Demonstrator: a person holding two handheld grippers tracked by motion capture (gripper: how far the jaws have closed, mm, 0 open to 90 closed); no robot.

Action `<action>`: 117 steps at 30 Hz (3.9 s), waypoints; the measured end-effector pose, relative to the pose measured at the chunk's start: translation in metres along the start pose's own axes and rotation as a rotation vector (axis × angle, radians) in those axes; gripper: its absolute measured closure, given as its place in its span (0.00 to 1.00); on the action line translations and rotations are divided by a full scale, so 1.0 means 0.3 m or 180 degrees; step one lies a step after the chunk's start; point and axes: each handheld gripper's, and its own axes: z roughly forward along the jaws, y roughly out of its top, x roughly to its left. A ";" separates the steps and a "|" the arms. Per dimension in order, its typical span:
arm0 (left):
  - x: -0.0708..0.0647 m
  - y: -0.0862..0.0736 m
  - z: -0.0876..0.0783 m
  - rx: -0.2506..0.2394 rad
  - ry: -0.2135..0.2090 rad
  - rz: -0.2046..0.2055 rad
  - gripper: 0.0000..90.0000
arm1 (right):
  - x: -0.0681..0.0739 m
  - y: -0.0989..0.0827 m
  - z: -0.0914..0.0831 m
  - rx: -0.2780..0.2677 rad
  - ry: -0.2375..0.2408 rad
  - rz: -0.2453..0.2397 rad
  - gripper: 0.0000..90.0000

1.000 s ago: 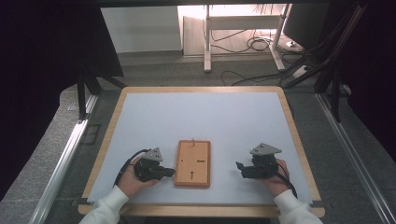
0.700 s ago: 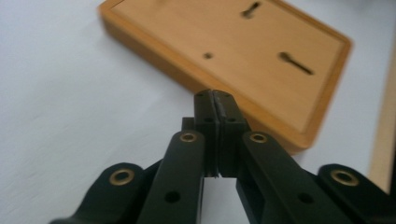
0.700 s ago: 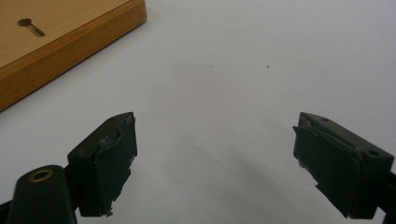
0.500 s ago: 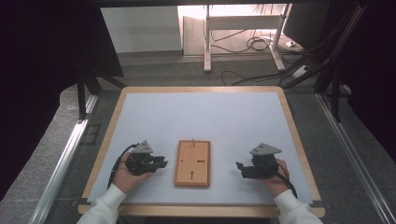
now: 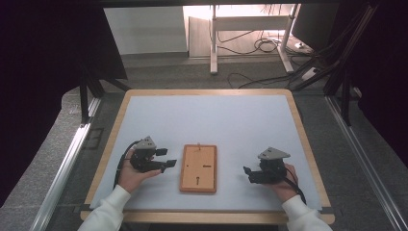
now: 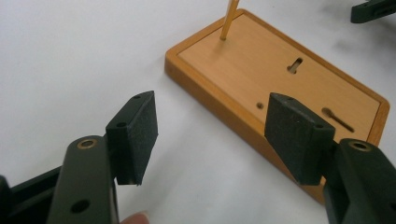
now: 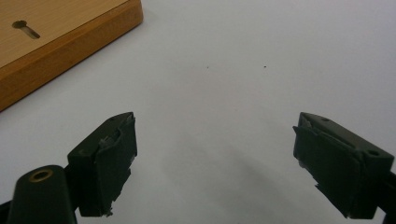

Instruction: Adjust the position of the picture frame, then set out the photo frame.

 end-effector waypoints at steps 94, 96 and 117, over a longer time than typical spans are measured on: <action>0.008 0.236 0.328 0.0434 -0.0403 0.0321 0.93 | 0.098 0.030 -0.030 -0.0222 0.0330 -0.0400 0.16; 0.012 0.236 0.328 0.0436 -0.0437 0.0305 0.92 | 0.105 0.032 -0.030 -0.0225 0.0343 -0.0404 0.16; 0.043 0.244 0.334 0.0476 -0.0621 0.0164 0.92 | 0.131 0.035 -0.025 -0.0210 0.0425 -0.0489 0.16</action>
